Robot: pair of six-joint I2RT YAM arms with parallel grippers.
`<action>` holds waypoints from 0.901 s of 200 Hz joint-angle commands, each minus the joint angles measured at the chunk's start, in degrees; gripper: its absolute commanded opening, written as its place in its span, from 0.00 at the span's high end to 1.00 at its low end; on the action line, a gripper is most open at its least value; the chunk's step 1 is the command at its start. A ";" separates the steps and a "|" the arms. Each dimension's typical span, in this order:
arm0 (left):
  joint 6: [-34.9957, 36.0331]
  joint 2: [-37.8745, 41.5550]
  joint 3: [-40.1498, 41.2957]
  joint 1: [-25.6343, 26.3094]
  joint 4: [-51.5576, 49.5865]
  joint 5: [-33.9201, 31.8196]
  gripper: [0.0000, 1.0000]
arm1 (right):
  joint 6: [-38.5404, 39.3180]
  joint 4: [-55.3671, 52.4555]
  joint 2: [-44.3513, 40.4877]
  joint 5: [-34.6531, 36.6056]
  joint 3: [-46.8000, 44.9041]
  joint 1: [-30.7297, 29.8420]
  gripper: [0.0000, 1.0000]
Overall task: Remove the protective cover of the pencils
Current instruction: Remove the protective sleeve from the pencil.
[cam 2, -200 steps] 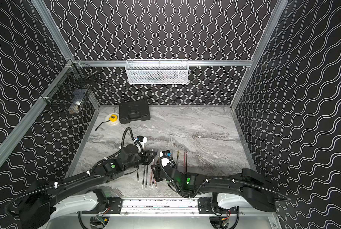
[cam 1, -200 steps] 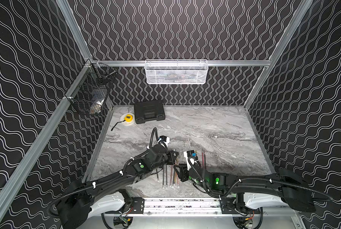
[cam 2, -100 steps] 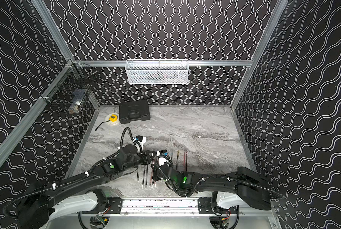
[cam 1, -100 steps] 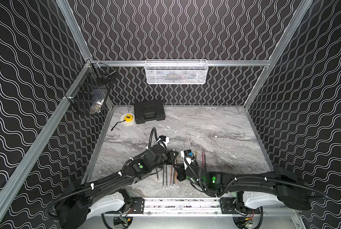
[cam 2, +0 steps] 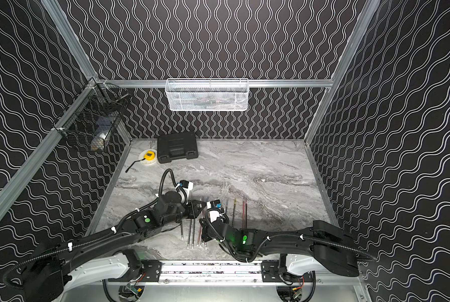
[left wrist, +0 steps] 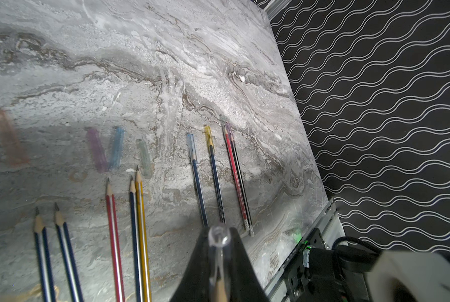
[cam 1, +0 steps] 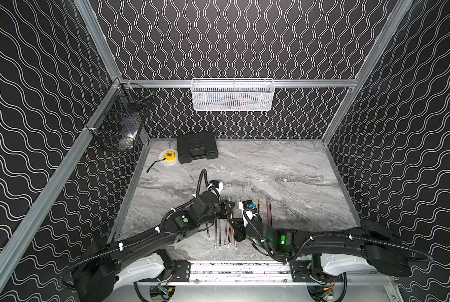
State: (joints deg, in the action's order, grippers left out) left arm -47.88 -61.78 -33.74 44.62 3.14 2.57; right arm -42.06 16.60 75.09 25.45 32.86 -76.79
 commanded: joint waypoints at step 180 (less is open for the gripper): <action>-0.81 3.42 -1.97 -3.25 -1.78 -11.09 0.87 | 0.58 5.53 -1.92 1.78 -3.41 -6.96 1.00</action>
State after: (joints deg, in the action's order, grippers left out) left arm -49.41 -58.37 -35.14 43.51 -2.59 4.12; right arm -42.65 22.63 73.69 33.61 29.95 -82.54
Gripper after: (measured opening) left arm 0.134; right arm 0.070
